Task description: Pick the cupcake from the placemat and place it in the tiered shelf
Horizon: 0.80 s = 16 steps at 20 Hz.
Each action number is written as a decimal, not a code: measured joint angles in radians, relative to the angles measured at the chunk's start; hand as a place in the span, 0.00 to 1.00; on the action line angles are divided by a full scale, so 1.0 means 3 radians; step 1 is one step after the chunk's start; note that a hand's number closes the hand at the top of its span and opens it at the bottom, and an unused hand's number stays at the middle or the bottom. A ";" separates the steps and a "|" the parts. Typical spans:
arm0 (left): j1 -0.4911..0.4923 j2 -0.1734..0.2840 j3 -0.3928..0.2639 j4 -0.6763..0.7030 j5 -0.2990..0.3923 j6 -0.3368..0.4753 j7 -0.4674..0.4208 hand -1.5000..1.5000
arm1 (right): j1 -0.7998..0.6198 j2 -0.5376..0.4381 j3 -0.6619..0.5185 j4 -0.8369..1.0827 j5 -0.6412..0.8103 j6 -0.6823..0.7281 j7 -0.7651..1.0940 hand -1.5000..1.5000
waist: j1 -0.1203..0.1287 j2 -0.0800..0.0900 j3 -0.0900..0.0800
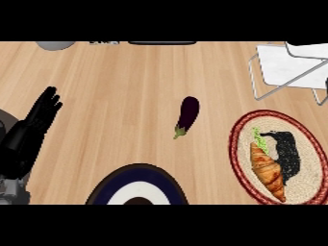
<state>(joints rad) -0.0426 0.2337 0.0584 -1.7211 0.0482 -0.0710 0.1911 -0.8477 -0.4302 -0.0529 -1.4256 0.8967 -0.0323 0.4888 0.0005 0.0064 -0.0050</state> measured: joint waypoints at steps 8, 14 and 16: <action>-0.0026 -0.0043 -0.0031 0.0005 -0.0029 -0.0025 -0.0010 0.50 | -0.0419 -0.0342 0.0059 0.0801 0.0407 -0.0241 -0.0575 1.00 | 0.0054 -0.0005 0.0014; -0.0099 -0.0062 -0.0020 0.0035 -0.0041 -0.0030 0.0035 0.50 | -0.0701 -0.0299 -0.0112 0.1247 0.0144 -0.0326 -0.1084 1.00 | 0.0055 -0.0008 0.0016; -0.0123 -0.0071 -0.0015 0.0062 -0.0033 -0.0045 0.0027 0.50 | -0.0813 -0.0301 -0.0117 0.1446 0.0131 -0.0279 -0.1193 1.00 | 0.0057 -0.0007 0.0016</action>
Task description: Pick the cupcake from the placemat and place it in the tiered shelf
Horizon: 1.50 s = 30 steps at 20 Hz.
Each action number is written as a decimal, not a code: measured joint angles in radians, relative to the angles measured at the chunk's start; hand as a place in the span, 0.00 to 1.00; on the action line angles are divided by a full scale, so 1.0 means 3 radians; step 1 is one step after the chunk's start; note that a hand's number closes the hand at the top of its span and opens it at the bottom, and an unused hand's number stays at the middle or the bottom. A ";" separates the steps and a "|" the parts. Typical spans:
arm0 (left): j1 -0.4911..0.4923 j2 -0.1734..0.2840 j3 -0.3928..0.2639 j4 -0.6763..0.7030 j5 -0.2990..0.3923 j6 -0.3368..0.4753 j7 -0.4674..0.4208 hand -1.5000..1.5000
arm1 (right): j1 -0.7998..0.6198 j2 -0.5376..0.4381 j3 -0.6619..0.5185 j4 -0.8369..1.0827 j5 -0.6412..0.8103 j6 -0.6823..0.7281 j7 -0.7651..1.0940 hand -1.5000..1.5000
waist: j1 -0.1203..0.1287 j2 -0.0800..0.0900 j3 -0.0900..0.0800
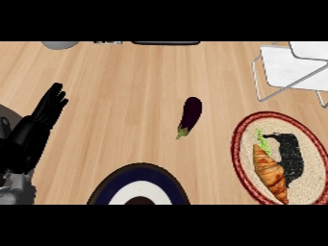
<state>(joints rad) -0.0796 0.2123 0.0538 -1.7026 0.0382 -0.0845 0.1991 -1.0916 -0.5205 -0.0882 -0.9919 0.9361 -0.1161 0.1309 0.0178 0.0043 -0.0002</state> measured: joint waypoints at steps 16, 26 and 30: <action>0.0000 -0.0046 0.0032 0.0059 -0.0050 -0.0014 -0.0038 0.50 | 0.0047 -0.0099 0.0100 0.0911 0.0110 0.0377 -0.0596 1.00 | -0.0018 -0.0003 0.0001; 0.0012 -0.0021 0.0073 0.0024 -0.0021 -0.0048 -0.0024 0.50 | 0.0146 -0.0549 0.0379 0.1182 0.0887 0.0087 -0.0054 0.00 | 0.0004 0.0000 -0.0030; -0.0047 -0.0030 0.0077 0.0103 -0.0044 -0.0038 -0.0036 0.50 | 0.0079 -0.0639 0.0417 0.1249 0.0988 0.0366 0.0062 0.00 | -0.0013 -0.0002 -0.0016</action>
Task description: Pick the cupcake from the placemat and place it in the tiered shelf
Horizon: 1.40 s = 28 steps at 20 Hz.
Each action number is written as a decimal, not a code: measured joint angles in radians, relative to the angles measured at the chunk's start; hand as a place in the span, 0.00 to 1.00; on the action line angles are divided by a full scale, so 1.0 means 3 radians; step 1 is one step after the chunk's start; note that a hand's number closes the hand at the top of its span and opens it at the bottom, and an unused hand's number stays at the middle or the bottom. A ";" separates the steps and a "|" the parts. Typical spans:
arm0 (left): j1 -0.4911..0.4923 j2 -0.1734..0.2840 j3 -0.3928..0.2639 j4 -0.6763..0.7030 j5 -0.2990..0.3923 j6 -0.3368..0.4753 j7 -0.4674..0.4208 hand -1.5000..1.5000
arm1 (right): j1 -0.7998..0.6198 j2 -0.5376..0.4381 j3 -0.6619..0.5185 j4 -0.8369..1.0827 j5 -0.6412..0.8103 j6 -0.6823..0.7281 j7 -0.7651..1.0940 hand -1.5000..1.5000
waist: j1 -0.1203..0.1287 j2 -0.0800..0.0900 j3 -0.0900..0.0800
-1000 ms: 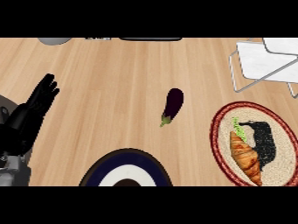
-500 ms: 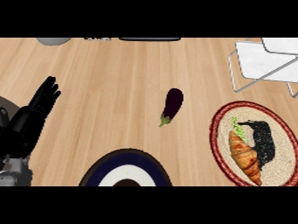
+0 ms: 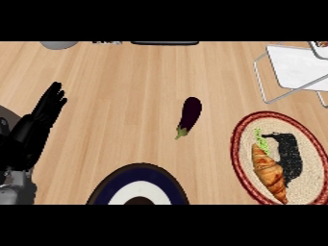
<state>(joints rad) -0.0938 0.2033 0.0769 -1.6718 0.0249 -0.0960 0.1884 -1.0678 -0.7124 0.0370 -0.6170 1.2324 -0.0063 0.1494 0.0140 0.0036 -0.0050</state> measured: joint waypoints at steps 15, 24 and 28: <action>0.0061 -0.0027 0.0015 -0.0029 -0.0039 0.0010 -0.0032 0.50 | -0.0624 -0.0001 -0.0891 -0.0320 -0.0695 -0.0138 0.0471 0.00 | -0.0036 -0.0025 0.0016; 0.0100 -0.0009 0.0072 -0.0024 -0.0002 -0.0008 -0.0018 0.50 | -0.0875 -0.0483 -0.1809 -0.0495 -0.1430 0.0166 0.1034 0.00 | -0.0109 -0.0049 0.0017; 0.0130 -0.0004 0.0083 -0.0065 -0.0012 -0.0003 -0.0018 0.50 | -0.0708 -0.0853 -0.2207 -0.0517 -0.1774 0.0474 0.1038 0.00 | -0.0123 -0.0045 0.0019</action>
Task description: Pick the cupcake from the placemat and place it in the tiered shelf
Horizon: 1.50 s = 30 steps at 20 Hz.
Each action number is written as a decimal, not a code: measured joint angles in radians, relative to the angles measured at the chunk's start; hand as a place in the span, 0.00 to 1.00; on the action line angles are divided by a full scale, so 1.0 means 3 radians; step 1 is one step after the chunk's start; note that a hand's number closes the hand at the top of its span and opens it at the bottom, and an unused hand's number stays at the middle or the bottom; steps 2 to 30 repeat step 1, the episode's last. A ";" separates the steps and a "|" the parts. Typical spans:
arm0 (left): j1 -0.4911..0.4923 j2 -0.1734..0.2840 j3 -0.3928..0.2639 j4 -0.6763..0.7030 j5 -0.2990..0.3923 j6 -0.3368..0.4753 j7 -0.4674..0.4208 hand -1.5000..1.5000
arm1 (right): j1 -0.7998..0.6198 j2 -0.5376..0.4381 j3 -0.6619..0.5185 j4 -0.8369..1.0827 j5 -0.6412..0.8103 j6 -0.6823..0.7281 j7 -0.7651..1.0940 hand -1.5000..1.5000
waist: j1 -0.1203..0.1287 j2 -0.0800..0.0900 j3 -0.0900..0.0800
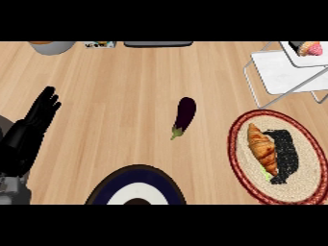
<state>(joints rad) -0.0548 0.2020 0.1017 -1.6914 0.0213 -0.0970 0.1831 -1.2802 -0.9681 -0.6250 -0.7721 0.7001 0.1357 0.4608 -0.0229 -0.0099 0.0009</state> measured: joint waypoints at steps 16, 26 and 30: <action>0.0033 0.0000 0.0001 -0.0042 0.0017 -0.0013 0.0012 0.50 | 0.0055 -0.0099 -0.0091 -0.0004 -0.0085 0.0099 -0.0019 0.00 | 0.0003 0.0000 0.0000; 0.0033 0.0000 0.0001 -0.0042 0.0017 -0.0013 0.0012 0.50 | 0.0055 -0.0099 -0.0091 -0.0004 -0.0085 0.0099 -0.0019 0.00 | 0.0003 0.0000 0.0000; 0.0033 0.0000 0.0001 -0.0042 0.0017 -0.0013 0.0012 0.50 | 0.0055 -0.0099 -0.0091 -0.0004 -0.0085 0.0099 -0.0019 0.00 | 0.0003 0.0000 0.0000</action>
